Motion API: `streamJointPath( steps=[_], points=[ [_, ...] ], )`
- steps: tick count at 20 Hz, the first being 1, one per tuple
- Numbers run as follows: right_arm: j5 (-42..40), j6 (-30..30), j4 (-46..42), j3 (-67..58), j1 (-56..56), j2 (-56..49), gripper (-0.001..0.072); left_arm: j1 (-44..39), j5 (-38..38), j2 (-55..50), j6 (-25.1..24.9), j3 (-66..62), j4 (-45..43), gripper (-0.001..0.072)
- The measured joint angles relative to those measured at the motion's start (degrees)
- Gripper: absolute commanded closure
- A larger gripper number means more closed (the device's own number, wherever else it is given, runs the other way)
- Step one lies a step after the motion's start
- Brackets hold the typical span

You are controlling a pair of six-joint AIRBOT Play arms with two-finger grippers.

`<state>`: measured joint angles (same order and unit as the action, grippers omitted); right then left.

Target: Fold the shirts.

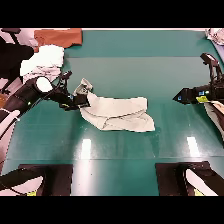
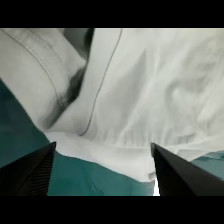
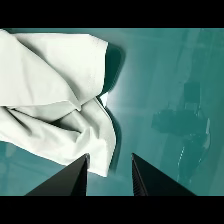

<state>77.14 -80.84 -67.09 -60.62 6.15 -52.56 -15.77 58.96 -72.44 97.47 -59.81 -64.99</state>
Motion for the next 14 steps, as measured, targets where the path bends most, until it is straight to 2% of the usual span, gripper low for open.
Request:
streamJointPath(
  steps=[8,9,10,12,14],
  points=[
    [0.0,-0.2,0.0,0.0,0.0,0.0,0.0405,-1.5,-9.3,-2.6,2.8,0.0,3.5,0.0008],
    [0.0,-0.2,0.0,0.0,0.0,0.0,0.0405,-2.3,-9.8,-3.3,2.8,0.0,3.8,0.0128],
    [0.0,-0.2,0.0,0.0,0.0,0.0,0.0405,-2.9,-10.5,-3.8,2.9,0.0,4.1,0.0361],
    [0.0,-0.2,0.0,0.0,0.0,0.0,0.0405,-3.8,-12.2,-4.4,2.9,-0.5,4.8,0.0674],
    [0.0,-0.2,0.0,0.0,0.0,0.0,0.0405,-4.2,-13.2,-4.8,2.9,-2.7,5.2,0.0677]
  ],
)
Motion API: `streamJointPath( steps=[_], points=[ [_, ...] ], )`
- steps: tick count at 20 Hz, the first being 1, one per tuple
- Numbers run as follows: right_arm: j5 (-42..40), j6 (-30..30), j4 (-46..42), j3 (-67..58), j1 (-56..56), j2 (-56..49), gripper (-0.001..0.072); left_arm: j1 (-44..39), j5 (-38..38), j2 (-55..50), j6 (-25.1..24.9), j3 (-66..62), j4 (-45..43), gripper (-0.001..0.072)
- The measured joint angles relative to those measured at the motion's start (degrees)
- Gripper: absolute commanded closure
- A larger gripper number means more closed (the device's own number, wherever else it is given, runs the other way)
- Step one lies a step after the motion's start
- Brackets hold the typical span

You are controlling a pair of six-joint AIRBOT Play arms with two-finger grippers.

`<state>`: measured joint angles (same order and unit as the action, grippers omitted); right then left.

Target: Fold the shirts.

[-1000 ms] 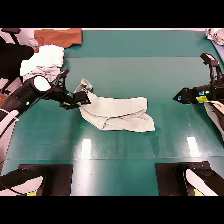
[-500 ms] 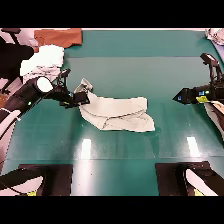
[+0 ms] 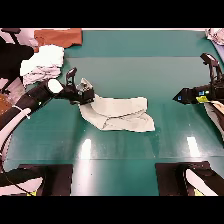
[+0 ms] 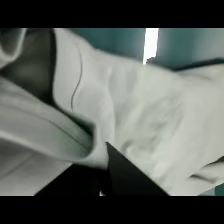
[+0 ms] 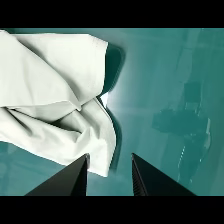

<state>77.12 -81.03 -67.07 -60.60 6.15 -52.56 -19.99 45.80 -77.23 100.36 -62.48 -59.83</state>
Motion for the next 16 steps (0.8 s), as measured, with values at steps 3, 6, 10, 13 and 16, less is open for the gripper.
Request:
streamJointPath(
  steps=[3,6,10,13,16],
  points=[
    [-0.1,0.0,0.0,1.3,0.0,0.0,0.0405,-0.3,2.4,-0.2,-0.1,-7.8,-1.1,0.0677],
    [-0.1,-0.2,0.2,6.4,0.0,0.3,0.0405,0.0,10.2,-0.3,-0.2,-19.8,-6.2,0.0677],
    [-3.8,-0.3,3.7,15.3,0.0,4.4,0.0405,0.3,22.9,1.2,0.0,-33.6,-18.5,0.0677],
    [-9.3,-0.4,8.0,20.9,0.0,9.4,0.0405,0.4,30.0,4.3,0.0,-37.8,-28.0,0.0677],
    [-12.5,-0.8,10.9,25.1,0.0,12.9,0.0405,0.5,35.3,6.7,0.1,-39.2,-33.3,0.0677]
  ],
)
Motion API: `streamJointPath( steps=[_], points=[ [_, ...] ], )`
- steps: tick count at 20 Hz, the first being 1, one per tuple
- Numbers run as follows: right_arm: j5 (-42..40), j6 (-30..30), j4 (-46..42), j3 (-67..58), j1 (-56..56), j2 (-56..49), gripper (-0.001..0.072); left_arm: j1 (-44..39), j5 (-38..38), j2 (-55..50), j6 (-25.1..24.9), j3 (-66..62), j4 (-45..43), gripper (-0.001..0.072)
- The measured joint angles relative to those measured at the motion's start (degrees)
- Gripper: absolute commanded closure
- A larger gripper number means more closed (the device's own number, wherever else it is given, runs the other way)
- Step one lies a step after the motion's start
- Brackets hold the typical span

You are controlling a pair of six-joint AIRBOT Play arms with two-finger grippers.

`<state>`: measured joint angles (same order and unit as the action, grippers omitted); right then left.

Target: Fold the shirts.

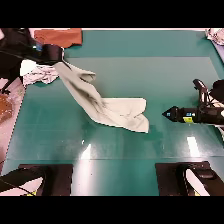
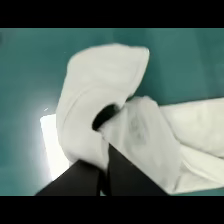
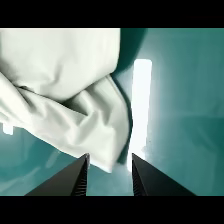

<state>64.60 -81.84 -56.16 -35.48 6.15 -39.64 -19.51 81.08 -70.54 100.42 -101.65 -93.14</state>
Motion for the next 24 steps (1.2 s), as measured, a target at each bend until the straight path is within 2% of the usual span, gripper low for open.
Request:
streamJointPath(
  steps=[3,8,10,11,14,15,17,24],
  points=[
    [-0.5,-0.3,1.5,2.5,0.0,0.3,0.0404,0.0,4.2,1.1,0.0,0.4,-2.7,0.0677],
    [0.5,0.4,5.3,3.8,0.0,-5.1,0.0394,0.0,7.6,1.6,1.2,5.0,-4.5,0.0676],
    [0.6,2.6,9.1,4.0,-0.4,-7.8,0.0356,0.0,8.0,2.1,2.3,7.8,-5.6,0.0677],
    [0.5,3.4,10.8,4.0,-0.9,-9.2,0.0318,0.0,7.8,2.7,2.9,9.6,-6.0,0.0677],
    [-0.4,5.2,13.6,4.1,-3.6,-13.6,0.0310,0.0,5.7,5.9,5.0,15.9,-6.8,0.0676],
    [-0.9,5.5,14.2,4.1,-4.7,-15.1,0.0256,0.0,4.9,7.2,5.6,18.0,-7.0,0.0676],
    [-2.1,6.0,14.8,4.1,-6.7,-17.9,0.0200,0.0,3.2,9.9,6.8,22.2,-7.7,0.0676],
    [-6.0,8.9,16.0,4.1,-9.6,-26.1,0.0202,0.0,0.7,14.8,8.9,31.0,-9.9,0.0676]
  ],
)
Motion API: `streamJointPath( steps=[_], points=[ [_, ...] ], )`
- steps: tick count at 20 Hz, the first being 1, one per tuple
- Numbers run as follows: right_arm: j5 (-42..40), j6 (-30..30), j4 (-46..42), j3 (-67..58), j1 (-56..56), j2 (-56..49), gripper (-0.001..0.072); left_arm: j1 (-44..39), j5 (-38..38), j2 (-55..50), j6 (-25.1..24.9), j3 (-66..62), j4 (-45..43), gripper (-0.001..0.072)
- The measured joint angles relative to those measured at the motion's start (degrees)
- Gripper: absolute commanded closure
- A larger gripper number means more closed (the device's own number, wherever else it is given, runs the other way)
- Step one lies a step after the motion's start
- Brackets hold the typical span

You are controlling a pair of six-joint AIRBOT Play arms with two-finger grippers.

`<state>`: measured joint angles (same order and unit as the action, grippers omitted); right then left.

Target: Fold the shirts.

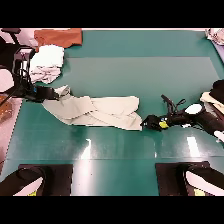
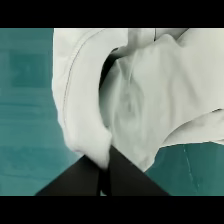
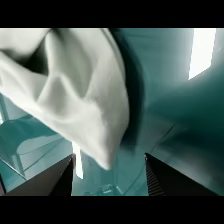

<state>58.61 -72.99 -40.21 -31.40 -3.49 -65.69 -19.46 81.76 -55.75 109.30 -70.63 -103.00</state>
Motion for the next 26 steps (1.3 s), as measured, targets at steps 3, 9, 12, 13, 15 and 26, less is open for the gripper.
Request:
streamJointPath(
  steps=[3,9,12,13,15,26],
  points=[
    [-2.2,2.2,4.0,0.0,-2.0,-2.1,0.0249,0.0,-1.2,0.4,0.9,1.9,-0.5,0.0676],
    [-7.5,4.9,8.6,-3.0,-7.9,-3.5,0.0693,0.0,-4.0,0.6,2.1,5.8,-1.2,0.0677],
    [-5.3,4.9,7.2,-7.8,-6.7,-0.1,0.0695,0.3,-5.6,0.6,2.4,6.6,-2.6,0.0677],
    [-4.3,4.8,6.7,-9.7,-5.6,1.7,0.0695,1.1,-6.0,0.6,2.8,6.8,-3.0,0.0677],
    [-1.1,4.5,6.1,-13.6,-2.8,5.6,0.0696,4.3,-6.5,0.7,3.4,6.7,-2.5,0.0677],
    [17.9,4.3,-4.6,-39.5,9.4,24.2,0.0696,21.2,-9.6,8.2,4.0,-8.5,20.1,0.0677]
  ],
)
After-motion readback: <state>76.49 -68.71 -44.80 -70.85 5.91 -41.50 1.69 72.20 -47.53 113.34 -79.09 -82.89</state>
